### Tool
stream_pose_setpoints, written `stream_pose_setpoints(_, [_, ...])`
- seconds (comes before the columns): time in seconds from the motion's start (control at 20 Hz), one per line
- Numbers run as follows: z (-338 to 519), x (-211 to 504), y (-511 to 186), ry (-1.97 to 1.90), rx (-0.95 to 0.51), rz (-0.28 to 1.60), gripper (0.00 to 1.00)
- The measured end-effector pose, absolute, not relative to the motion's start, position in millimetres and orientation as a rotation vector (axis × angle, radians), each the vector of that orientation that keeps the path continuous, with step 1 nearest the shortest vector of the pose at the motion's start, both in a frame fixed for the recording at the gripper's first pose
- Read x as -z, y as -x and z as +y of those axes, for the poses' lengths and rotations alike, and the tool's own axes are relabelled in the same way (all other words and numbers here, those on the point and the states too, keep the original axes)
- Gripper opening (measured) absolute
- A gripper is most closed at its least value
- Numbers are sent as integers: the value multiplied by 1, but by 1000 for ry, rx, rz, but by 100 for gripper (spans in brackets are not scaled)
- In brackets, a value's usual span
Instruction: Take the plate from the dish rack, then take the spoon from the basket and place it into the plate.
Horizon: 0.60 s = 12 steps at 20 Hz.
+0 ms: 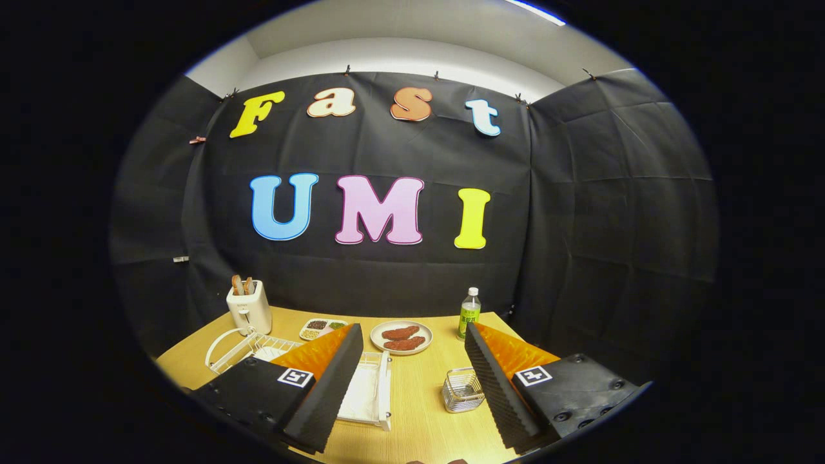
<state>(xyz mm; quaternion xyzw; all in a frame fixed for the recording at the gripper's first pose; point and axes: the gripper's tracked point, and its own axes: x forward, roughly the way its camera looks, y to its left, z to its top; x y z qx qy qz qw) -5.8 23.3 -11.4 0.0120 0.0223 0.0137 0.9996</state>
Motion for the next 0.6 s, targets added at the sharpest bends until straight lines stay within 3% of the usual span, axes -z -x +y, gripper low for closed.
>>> stream_pose_setpoints(0.6, [110, 14, -40, 34, -160, 172, 98])
